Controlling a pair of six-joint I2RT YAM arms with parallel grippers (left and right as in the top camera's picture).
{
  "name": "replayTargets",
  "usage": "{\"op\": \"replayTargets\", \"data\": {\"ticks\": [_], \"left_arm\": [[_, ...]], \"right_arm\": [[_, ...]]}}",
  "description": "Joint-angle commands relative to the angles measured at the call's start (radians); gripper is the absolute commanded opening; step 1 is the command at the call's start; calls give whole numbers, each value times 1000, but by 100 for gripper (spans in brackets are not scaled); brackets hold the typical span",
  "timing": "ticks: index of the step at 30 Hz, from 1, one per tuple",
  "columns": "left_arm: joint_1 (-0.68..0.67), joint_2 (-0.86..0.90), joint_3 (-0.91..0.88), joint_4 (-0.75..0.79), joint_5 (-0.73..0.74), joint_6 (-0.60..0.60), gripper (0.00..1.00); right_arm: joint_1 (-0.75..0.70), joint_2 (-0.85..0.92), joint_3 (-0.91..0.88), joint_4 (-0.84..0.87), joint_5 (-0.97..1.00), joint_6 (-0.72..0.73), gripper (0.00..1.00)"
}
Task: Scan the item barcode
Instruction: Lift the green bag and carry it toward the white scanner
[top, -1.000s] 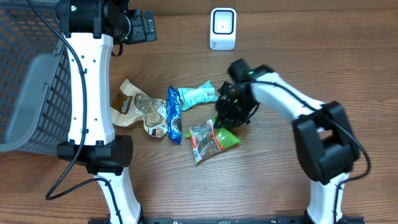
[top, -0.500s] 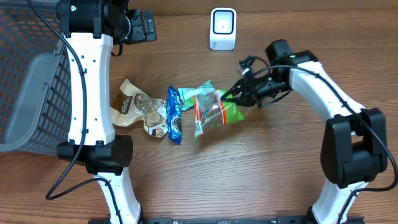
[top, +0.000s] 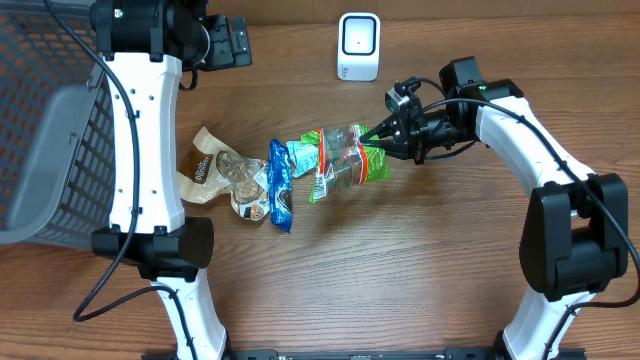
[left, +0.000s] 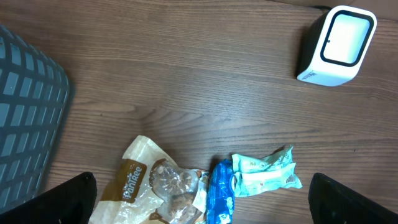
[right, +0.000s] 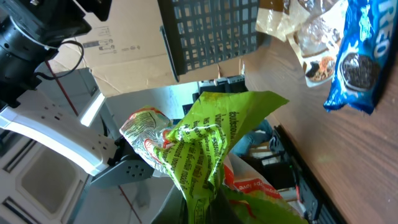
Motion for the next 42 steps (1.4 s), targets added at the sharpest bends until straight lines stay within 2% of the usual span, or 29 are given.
{"op": "replayTargets", "data": {"ticks": [1,4,7,17,27,34,42], "left_arm": [[0,0,11,0,-9,1,100],[0,0,11,0,-9,1,100],[0,0,11,0,-9,1,100],[0,0,11,0,-9,1,100],[-1,0,11,0,-9,1,100],[-1,0,11,0,-9,1,100],[-1,0,11,0,-9,1,100]], "right_arm": [[-6,-28,35,37,-51,13,4],[-13,-28,35,72,213,68,4],[-10,-28,35,72,585,115,4],[11,-28,90,101,1167,115,4],[154,-33,301,146,1716,132,4],[272,-31,306,390,2035,6,4],[304,18,299,747,2110,-297,4]]}}
